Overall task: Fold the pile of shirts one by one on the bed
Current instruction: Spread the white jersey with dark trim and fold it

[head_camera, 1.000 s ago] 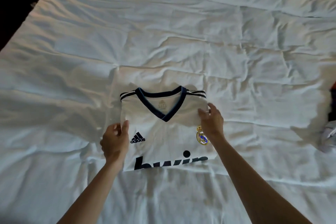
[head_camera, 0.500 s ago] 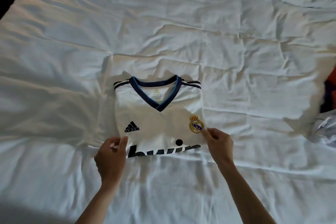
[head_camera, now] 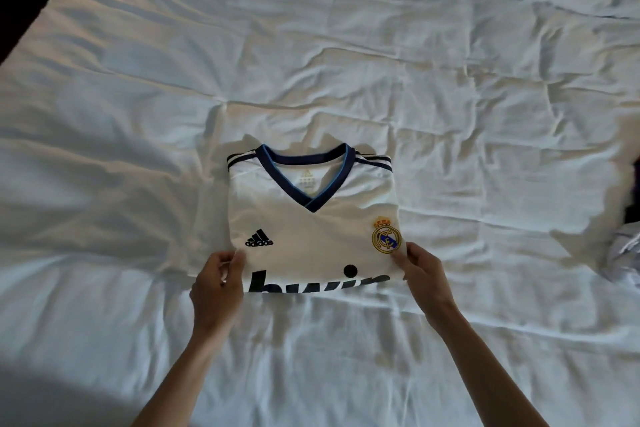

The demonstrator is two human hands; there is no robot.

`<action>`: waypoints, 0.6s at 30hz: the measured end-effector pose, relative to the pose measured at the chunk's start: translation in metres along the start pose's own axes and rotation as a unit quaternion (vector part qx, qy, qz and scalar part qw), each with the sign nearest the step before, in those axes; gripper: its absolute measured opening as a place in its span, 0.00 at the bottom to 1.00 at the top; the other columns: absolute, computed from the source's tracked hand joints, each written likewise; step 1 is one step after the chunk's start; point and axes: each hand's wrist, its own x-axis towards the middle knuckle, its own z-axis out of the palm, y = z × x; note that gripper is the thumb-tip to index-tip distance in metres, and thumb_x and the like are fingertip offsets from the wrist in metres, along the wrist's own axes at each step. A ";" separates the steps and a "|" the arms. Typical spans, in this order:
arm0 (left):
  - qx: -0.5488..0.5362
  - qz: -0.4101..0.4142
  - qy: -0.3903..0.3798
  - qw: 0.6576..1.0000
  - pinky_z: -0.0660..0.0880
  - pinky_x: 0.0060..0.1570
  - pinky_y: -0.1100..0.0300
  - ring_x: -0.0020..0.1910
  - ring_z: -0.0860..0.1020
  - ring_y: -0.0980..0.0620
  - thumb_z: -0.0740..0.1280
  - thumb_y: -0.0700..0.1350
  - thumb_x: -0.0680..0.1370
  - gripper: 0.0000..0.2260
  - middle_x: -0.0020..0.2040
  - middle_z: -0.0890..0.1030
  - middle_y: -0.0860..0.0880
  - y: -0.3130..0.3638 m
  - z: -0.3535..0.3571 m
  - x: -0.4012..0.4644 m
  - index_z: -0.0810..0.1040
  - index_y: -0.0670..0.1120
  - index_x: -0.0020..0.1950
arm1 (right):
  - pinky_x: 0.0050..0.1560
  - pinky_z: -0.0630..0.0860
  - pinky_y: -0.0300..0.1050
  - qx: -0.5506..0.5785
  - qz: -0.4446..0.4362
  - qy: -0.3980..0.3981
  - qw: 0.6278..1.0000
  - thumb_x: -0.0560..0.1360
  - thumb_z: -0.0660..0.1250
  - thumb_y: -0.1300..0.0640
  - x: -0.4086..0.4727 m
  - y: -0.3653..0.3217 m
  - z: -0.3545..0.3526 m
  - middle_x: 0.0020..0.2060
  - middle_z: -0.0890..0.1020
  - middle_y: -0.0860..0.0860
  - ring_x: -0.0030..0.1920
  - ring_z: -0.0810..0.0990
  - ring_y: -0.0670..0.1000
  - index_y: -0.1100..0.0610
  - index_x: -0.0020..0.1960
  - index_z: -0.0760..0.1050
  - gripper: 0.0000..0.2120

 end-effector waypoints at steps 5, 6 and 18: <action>-0.011 0.026 0.009 1.000 0.68 0.32 0.63 0.31 0.75 0.54 0.69 0.45 0.80 0.06 0.32 0.80 0.47 0.003 -0.010 0.001 0.78 0.47 0.43 | 0.40 0.71 0.44 -0.016 -0.013 0.004 1.000 0.81 0.64 0.60 0.003 0.006 -0.009 0.36 0.82 0.58 0.38 0.75 0.48 0.58 0.50 0.80 0.06; 0.027 0.016 0.010 0.999 0.69 0.34 0.61 0.35 0.78 0.50 0.70 0.47 0.79 0.07 0.34 0.81 0.47 -0.002 -0.010 -0.001 0.78 0.48 0.42 | 0.39 0.71 0.43 -0.048 -0.003 0.005 0.999 0.80 0.64 0.61 0.003 0.011 -0.009 0.34 0.82 0.54 0.37 0.76 0.48 0.57 0.49 0.80 0.06; 0.318 0.212 0.030 0.924 0.55 0.72 0.39 0.77 0.60 0.41 0.58 0.57 0.76 0.32 0.78 0.62 0.41 0.026 0.055 0.011 0.63 0.43 0.78 | 0.76 0.45 0.61 -0.461 -0.311 0.045 0.830 0.80 0.53 0.42 0.016 0.014 0.075 0.80 0.53 0.49 0.80 0.49 0.52 0.53 0.80 0.55 0.32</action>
